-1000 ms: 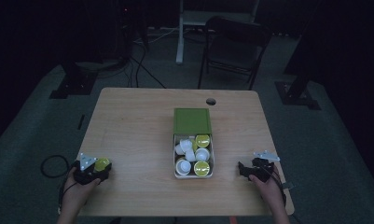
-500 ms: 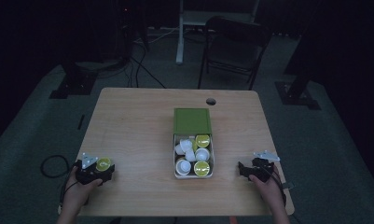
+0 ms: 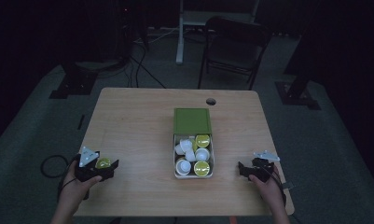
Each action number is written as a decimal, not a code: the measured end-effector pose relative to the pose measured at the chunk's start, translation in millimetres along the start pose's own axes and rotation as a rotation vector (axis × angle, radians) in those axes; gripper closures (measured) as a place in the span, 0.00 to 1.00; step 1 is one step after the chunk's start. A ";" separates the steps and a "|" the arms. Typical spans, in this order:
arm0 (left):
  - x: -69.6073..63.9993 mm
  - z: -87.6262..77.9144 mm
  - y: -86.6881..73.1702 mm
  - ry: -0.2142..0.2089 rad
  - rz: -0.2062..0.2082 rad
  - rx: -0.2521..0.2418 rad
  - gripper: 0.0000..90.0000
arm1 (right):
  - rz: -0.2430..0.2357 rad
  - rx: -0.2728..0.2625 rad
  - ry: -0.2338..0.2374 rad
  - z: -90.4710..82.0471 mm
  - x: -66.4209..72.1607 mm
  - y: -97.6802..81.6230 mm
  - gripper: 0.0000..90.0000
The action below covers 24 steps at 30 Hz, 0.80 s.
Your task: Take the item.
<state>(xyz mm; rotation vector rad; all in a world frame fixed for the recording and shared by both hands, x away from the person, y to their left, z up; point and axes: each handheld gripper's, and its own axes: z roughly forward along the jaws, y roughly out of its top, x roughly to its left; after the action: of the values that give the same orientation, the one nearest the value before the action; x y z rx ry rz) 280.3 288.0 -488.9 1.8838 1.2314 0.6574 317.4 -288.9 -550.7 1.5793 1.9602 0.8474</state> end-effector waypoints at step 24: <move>-42.7 18.6 15.4 -0.179 0.165 -0.039 0.17 | -0.017 0.001 0.015 0.5 1.5 0.6 0.12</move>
<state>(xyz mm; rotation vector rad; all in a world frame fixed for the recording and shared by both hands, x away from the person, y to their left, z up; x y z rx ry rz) 285.4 239.3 -487.0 1.9796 0.9518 0.5803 317.9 -287.3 -550.6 1.5584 1.9824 0.8540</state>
